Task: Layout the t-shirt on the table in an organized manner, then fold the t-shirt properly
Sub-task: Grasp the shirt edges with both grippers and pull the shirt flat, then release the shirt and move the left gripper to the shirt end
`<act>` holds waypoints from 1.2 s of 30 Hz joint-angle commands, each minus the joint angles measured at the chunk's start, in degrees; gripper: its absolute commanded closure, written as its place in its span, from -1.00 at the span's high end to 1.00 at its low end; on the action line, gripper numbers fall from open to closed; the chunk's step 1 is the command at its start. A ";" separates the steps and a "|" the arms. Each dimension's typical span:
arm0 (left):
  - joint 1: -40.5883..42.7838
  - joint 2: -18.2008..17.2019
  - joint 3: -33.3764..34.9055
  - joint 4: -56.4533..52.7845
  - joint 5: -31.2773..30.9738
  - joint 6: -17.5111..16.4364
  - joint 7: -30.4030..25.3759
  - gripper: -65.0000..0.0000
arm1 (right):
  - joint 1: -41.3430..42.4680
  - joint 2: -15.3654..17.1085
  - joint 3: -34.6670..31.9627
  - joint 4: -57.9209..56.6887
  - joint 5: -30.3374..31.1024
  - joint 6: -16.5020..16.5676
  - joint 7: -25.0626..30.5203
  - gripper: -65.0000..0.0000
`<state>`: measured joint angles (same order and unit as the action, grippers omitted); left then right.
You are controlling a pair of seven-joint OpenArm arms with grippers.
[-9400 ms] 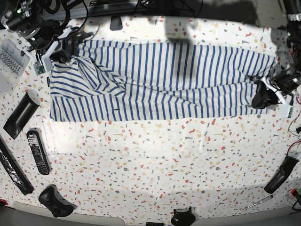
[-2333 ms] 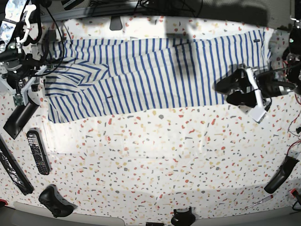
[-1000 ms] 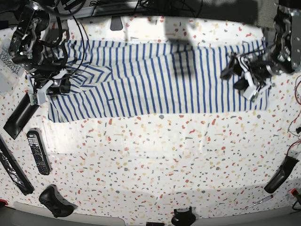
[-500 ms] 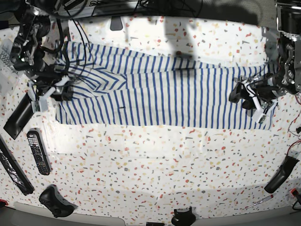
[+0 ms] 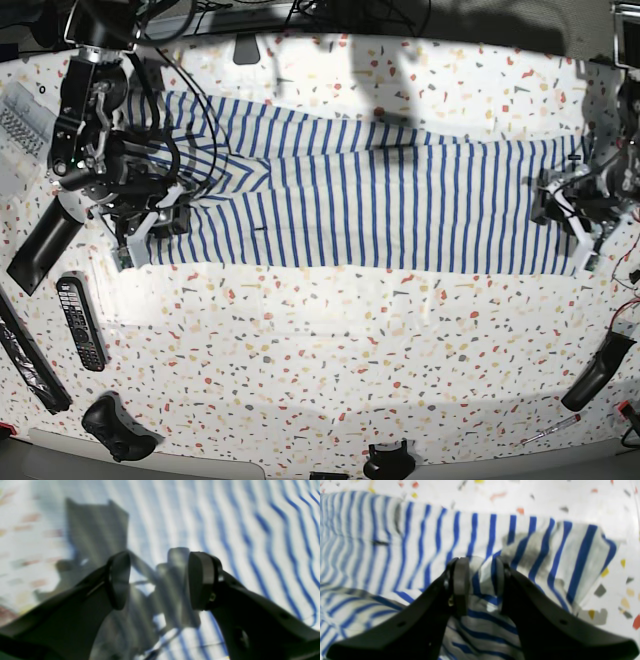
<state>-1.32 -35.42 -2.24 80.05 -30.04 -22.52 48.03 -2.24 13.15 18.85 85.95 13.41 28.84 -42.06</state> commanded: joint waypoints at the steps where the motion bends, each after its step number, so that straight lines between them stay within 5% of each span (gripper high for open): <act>1: -0.90 -1.09 -0.37 1.29 -0.66 0.44 -1.20 0.04 | 0.79 0.66 0.24 0.35 -0.24 -0.85 0.61 -0.47; 6: -0.74 -1.57 -0.37 1.31 -0.50 0.50 -1.22 0.04 | 0.74 0.66 0.24 -3.43 -1.38 -2.93 -0.98 -0.47; 12: -0.76 -1.60 -0.37 1.31 0.72 0.66 -1.90 0.04 | 2.43 0.66 0.24 -12.48 -3.41 -4.33 4.22 -0.47; 18: -0.79 -1.64 -0.37 1.31 10.62 10.45 -3.21 0.05 | 6.40 0.66 0.24 -15.02 -2.93 -3.61 6.25 -0.47; 27: -0.92 -3.52 -0.52 1.31 9.92 10.58 -4.70 0.11 | 9.35 0.85 0.24 -11.28 -0.98 3.19 3.91 -0.47; 33: -0.90 -6.03 -5.95 1.31 0.13 10.27 -8.70 0.11 | 9.33 0.83 0.26 -4.31 -0.98 7.65 2.99 -0.47; 36: -0.90 -6.05 -12.04 1.22 -5.18 4.09 -8.85 0.11 | 9.29 0.81 0.26 -0.68 -0.76 7.65 2.97 -0.47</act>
<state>-1.41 -40.05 -13.93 80.36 -34.65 -18.65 40.56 5.85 13.32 18.94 84.16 11.62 36.05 -40.40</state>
